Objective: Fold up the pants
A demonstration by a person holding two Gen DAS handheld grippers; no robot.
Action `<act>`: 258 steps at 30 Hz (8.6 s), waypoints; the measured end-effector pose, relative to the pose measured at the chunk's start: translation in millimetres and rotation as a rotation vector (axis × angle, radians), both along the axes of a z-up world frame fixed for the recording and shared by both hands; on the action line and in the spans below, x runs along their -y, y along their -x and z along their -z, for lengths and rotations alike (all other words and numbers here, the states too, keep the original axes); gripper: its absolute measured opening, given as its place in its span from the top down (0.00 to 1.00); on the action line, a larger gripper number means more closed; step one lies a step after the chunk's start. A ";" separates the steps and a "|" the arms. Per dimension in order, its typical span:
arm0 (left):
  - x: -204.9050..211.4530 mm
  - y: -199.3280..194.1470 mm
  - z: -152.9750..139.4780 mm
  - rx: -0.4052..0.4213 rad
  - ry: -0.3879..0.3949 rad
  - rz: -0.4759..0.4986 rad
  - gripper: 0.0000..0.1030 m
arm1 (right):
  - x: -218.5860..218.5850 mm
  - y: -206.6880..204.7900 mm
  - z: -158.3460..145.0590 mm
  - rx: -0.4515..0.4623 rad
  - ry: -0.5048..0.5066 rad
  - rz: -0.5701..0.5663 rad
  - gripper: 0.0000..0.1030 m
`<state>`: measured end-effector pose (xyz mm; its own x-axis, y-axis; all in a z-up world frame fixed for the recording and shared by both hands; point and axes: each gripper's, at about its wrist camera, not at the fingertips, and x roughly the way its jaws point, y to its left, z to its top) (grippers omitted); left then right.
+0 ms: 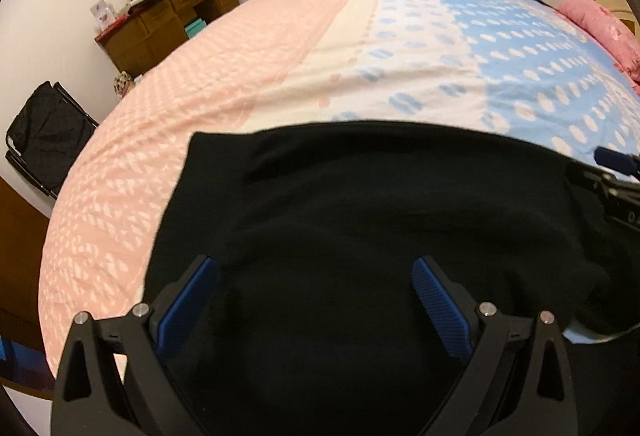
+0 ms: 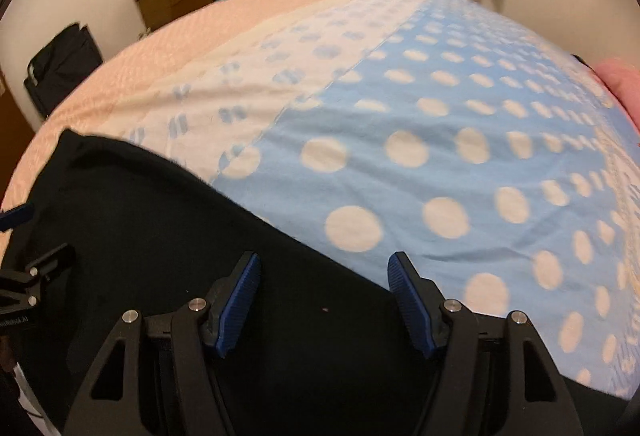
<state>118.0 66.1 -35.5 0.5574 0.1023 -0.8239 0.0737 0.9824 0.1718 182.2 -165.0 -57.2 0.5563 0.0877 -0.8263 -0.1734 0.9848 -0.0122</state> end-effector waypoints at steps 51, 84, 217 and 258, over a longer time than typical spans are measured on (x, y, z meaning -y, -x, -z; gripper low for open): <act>-74.4 13.1 -27.1 -0.104 0.602 -0.166 0.80 | -73.9 225.0 -40.5 0.369 0.104 -0.247 0.96; -119.0 181.9 -9.0 0.084 0.373 0.035 0.53 | -95.3 301.3 34.0 0.272 0.206 -0.235 0.95; 142.5 213.6 -31.1 0.048 0.280 0.661 0.21 | 364.2 421.0 -67.4 0.249 -0.010 0.977 0.93; 94.8 205.2 -25.3 0.070 0.302 0.551 0.21 | 171.1 389.3 24.0 0.227 -0.704 0.642 0.64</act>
